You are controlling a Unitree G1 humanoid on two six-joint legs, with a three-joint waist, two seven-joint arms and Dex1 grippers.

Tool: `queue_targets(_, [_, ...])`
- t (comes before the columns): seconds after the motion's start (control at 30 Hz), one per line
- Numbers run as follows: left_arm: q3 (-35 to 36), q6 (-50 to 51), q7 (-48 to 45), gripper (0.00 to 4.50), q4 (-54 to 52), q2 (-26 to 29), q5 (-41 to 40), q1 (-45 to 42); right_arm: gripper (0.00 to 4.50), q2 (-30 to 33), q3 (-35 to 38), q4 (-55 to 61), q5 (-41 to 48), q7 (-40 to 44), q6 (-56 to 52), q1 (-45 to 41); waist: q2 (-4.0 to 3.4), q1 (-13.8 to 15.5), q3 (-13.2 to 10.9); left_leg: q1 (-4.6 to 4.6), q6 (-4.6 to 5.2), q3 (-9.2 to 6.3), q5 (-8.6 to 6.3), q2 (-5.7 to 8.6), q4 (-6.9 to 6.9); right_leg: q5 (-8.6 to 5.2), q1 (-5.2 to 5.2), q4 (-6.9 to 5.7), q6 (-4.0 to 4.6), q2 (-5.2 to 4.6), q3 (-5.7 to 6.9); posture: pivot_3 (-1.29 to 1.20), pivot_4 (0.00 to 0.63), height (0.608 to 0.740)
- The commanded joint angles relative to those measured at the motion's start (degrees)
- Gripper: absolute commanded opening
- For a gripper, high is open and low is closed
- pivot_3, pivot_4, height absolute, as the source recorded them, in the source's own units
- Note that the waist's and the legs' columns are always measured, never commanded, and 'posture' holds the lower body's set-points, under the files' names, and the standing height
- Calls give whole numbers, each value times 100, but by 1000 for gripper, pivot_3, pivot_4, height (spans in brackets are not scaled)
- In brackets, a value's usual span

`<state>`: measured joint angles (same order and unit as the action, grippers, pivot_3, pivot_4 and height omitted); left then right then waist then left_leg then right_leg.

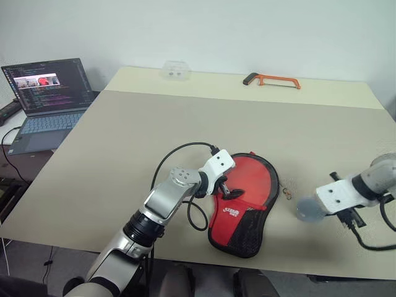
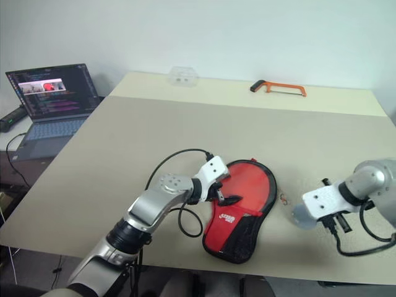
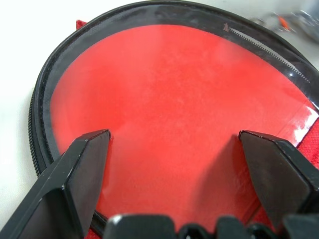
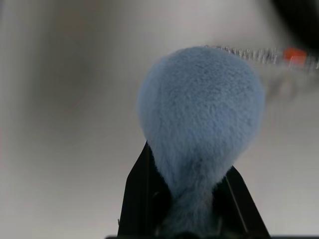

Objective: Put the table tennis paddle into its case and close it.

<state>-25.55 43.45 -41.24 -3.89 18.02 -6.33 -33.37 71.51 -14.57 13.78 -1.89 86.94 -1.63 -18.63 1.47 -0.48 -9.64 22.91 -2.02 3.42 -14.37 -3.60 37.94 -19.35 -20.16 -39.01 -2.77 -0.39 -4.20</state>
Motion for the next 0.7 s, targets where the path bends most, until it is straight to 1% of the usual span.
queue_targets(0.03, [-135,93,-58,4500,148,59,94,45,186,27,-18,803,587,461,75,214,-1,6,0,1,0,-4,0,0,-1,0,0,0,1,0,4,0,150,740])
queue_targets(0.17, [-134,96,-73,4500,169,59,102,33,186,121,-108,1398,970,555,152,532,0,13,0,2,0,-11,0,2,0,-1,6,2,2,1,10,0,150,740])
queue_targets(0.23, [-151,96,-73,4500,186,42,112,30,186,81,-218,1737,1179,555,65,696,0,15,0,1,0,-11,0,2,1,-1,8,2,2,-1,10,0,150,740])
queue_targets(0.27, [-168,101,-84,4500,183,39,113,29,186,41,-294,1801,1144,542,84,730,1,15,0,1,0,-13,0,2,2,-1,10,2,2,-1,11,0,150,740])
queue_targets(0.47, [-219,123,-140,4500,170,50,118,-12,176,-71,-612,1776,893,435,182,742,0,17,0,0,1,-15,0,4,2,-1,11,4,2,-1,14,0,150,740])
queue_targets(0.7, [-180,119,-167,4500,205,124,122,-61,176,89,-742,2054,1207,556,379,1079,1,26,0,1,1,-16,0,4,1,-2,11,5,4,0,15,0,150,740])
